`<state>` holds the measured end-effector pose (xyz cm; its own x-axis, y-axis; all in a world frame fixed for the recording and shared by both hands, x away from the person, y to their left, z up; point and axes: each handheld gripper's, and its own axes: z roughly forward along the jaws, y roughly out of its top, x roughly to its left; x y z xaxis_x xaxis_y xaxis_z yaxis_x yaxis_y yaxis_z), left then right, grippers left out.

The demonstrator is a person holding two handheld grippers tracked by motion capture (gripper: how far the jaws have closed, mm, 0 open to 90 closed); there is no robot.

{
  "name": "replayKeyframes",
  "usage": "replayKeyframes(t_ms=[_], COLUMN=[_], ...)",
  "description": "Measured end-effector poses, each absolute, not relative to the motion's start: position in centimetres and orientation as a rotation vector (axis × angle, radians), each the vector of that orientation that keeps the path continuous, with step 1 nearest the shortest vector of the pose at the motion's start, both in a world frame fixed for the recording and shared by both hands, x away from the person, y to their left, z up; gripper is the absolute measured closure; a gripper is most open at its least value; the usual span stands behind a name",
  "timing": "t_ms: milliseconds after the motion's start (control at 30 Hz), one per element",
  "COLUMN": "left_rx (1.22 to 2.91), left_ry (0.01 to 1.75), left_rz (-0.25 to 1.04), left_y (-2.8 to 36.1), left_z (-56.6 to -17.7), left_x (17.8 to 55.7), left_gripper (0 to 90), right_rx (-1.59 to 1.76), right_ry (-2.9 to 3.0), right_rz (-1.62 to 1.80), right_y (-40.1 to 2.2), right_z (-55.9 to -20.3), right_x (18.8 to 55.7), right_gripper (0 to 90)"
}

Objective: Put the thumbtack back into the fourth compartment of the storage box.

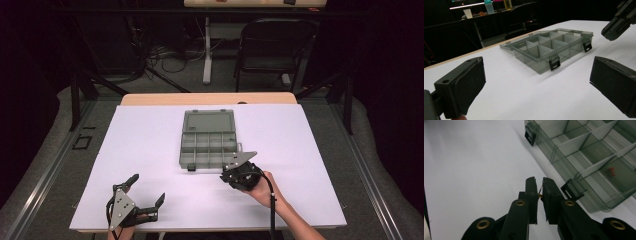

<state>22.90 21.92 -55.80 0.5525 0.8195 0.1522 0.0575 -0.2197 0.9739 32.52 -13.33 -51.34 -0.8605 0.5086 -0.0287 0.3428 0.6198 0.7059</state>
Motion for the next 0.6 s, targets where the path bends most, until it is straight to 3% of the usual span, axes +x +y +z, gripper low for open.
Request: replayKeyframes(t_ms=[600], left_rx=[1.658], left_ry=[0.747], left_rz=[0.843], left_y=[21.9], left_z=[-55.8], left_x=[22.8], left_gripper=[0.1], right_rx=[0.731], right_ry=[2.544], right_rz=[1.080], right_y=[-14.5], right_z=[-49.9], right_x=[33.4], right_gripper=[83.1])
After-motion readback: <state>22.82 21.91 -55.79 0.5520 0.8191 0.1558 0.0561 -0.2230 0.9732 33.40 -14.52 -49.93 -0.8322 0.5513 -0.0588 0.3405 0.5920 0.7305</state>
